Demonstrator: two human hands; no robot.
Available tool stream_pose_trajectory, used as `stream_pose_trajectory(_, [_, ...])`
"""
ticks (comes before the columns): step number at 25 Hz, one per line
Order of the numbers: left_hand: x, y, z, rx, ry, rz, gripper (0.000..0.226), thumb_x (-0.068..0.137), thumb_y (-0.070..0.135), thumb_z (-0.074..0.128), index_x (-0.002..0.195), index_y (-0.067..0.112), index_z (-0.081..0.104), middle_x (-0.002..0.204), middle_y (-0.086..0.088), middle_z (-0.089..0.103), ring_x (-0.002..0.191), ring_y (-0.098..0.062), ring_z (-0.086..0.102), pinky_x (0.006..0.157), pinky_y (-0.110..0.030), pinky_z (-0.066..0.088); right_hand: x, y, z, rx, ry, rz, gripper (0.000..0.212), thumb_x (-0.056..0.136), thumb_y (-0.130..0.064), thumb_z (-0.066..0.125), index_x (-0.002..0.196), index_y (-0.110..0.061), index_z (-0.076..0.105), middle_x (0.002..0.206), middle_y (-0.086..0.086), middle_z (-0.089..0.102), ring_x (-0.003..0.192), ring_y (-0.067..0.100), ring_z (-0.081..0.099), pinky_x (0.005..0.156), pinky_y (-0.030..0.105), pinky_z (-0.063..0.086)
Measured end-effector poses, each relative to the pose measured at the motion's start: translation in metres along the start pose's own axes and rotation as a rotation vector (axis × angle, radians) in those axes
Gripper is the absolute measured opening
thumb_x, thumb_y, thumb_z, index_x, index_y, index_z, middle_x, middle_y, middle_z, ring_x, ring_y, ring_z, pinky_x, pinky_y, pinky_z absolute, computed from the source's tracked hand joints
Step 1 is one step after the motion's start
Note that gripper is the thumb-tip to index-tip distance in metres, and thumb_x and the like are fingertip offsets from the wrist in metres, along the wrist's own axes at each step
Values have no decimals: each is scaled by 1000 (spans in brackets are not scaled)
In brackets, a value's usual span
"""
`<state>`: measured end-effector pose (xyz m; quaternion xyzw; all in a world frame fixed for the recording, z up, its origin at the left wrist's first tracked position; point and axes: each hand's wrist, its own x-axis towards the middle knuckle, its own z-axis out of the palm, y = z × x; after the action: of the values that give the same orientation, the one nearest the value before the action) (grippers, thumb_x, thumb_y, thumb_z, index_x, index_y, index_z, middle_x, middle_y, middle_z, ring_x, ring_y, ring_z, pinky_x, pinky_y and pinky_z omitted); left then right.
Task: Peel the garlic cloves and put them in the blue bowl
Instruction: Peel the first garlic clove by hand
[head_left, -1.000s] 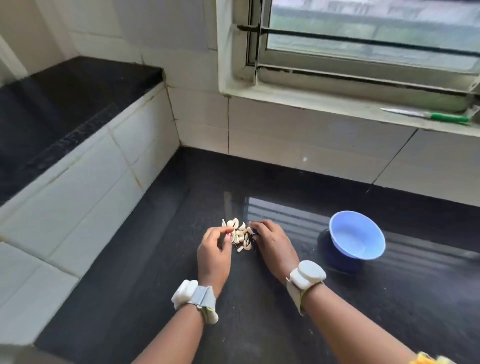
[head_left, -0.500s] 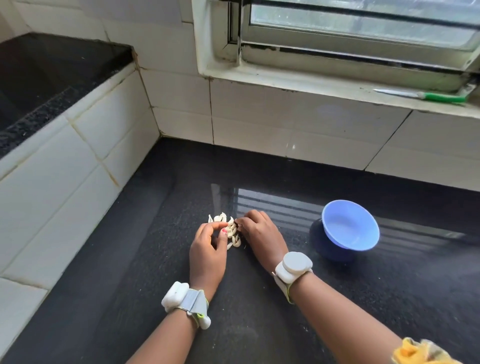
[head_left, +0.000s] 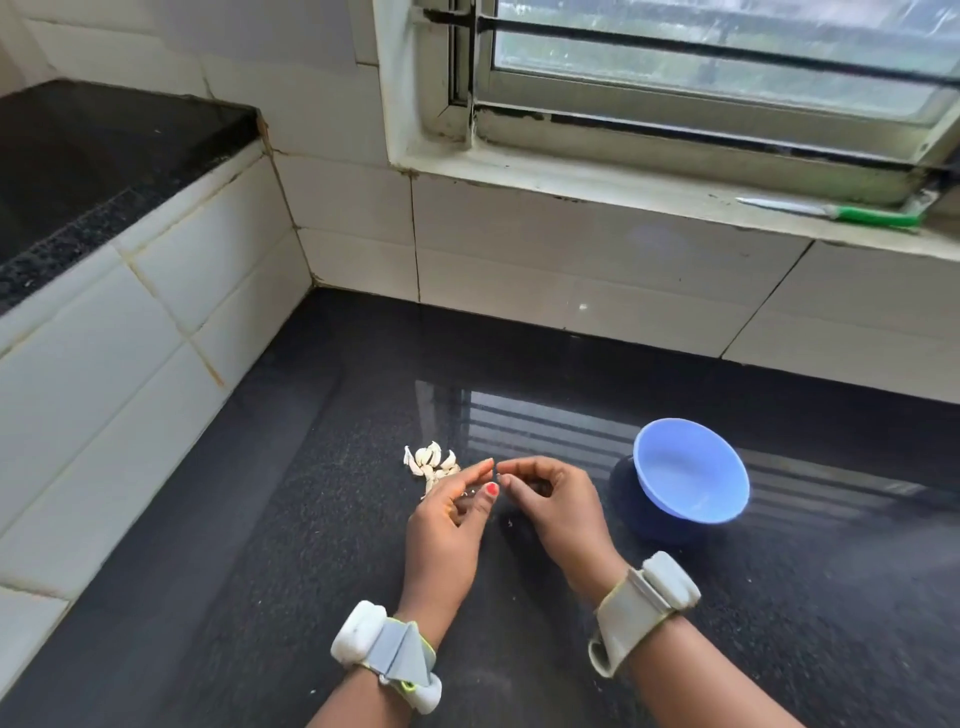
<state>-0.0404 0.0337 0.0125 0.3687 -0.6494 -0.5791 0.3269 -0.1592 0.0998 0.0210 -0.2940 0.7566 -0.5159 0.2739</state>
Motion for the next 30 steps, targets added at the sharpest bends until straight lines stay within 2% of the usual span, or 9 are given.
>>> stream_pose_trajectory(3, [4,10,10,-174,8,-124,19,85,12,67,103,18,71,94,-3,73,79,-13,70,68,-19,54,-5,-6,-6,331,-126,113,15,89,-3,65,100,-7,74,90,11,76,87,28,73,77,34,58])
stream_pose_trajectory(7, [6,12,10,-255,-26,-208,20,83,7,68,102,8,72,89,-6,75,81,-16,71,69,-23,56,-9,-6,-13,413,-151,138,16,88,-5,67,103,-2,73,95,16,75,95,34,71,88,43,57])
stream_pose_trajectory(11, [3,12,9,-280,-12,-263,16,80,9,72,95,6,73,84,-7,75,80,-18,72,68,-26,56,-11,-7,-10,228,-54,90,9,86,-12,71,91,-17,76,85,4,77,86,23,73,85,43,58])
stream_pose_trajectory(14, [4,12,9,-304,57,-293,13,80,6,71,93,8,73,80,-5,75,73,-13,70,64,-22,55,-13,-11,-10,-47,2,-29,9,85,-19,74,90,-26,76,79,-10,75,79,4,71,77,27,59])
stream_pose_trajectory(17, [6,14,11,-333,74,-306,10,81,5,71,89,11,73,80,-5,75,72,-13,70,65,-21,54,-15,-20,-11,-168,64,-115,9,86,-18,73,87,-27,75,74,-18,70,75,-3,68,67,16,56])
stream_pose_trajectory(20, [6,16,12,-321,71,-284,9,81,6,71,88,12,74,80,-5,75,74,-15,70,66,-23,54,-16,-22,-10,-163,85,-141,15,87,-16,71,86,-30,71,74,-21,67,75,-3,67,66,15,55])
stream_pose_trajectory(22, [8,18,13,-316,64,-278,8,82,7,70,86,13,74,79,-6,75,73,-15,70,65,-23,54,-14,-21,-8,-224,124,-201,11,86,-14,71,88,-25,73,77,-19,66,73,2,66,67,14,54])
stream_pose_trajectory(26, [16,22,18,-309,74,-281,9,83,3,69,80,11,73,73,-6,73,65,-14,67,65,-25,56,-8,-21,-12,-514,172,-495,7,82,-10,74,89,-11,73,83,0,68,69,13,61,61,25,52])
stream_pose_trajectory(30, [20,19,24,-299,63,-282,7,83,2,68,81,7,73,67,-3,72,61,-12,66,61,-23,55,4,-21,-13,-588,112,-442,7,83,-15,71,86,-9,73,81,6,67,69,22,60,62,33,48])
